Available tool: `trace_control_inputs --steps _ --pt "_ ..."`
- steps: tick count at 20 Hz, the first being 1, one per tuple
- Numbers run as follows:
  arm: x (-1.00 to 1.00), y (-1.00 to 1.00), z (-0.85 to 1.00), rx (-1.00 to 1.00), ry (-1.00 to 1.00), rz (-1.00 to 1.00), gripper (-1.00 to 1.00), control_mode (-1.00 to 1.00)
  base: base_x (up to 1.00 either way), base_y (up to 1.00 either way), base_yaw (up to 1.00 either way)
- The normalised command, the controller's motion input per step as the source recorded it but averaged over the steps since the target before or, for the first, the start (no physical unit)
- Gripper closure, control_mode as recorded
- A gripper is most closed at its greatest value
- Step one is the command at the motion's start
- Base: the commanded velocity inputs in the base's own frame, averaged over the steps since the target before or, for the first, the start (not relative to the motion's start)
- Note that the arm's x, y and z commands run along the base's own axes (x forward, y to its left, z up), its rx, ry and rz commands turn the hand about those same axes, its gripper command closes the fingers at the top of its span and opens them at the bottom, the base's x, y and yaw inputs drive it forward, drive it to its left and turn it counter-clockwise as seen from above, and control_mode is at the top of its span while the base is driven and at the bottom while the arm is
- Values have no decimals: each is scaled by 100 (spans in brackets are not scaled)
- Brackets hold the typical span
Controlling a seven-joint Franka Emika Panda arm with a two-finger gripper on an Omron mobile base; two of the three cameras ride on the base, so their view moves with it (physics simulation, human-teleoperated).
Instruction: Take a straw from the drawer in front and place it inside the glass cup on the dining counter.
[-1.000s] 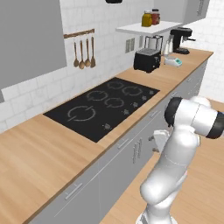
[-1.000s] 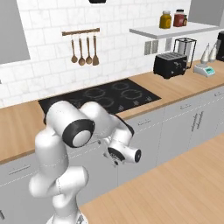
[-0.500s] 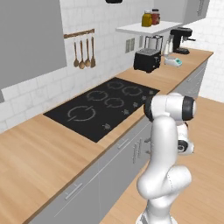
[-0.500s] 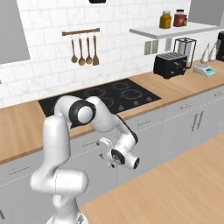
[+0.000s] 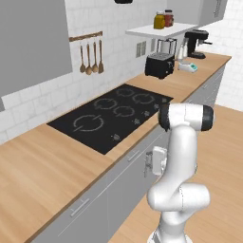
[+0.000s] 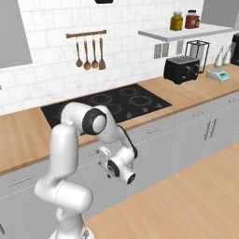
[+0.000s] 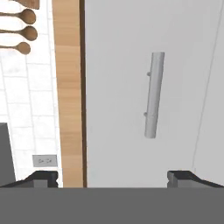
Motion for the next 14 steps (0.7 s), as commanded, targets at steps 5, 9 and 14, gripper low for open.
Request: trace_control_inputs --steps 5,9,14 --pt "25 26 0 0 12 -7 -100 -100 0 0 0" --pt "22 0 -2 0 11 0 -100 -100 0 0 0" --pt "27 1 -16 -1 9 0 -100 -100 0 0 0"
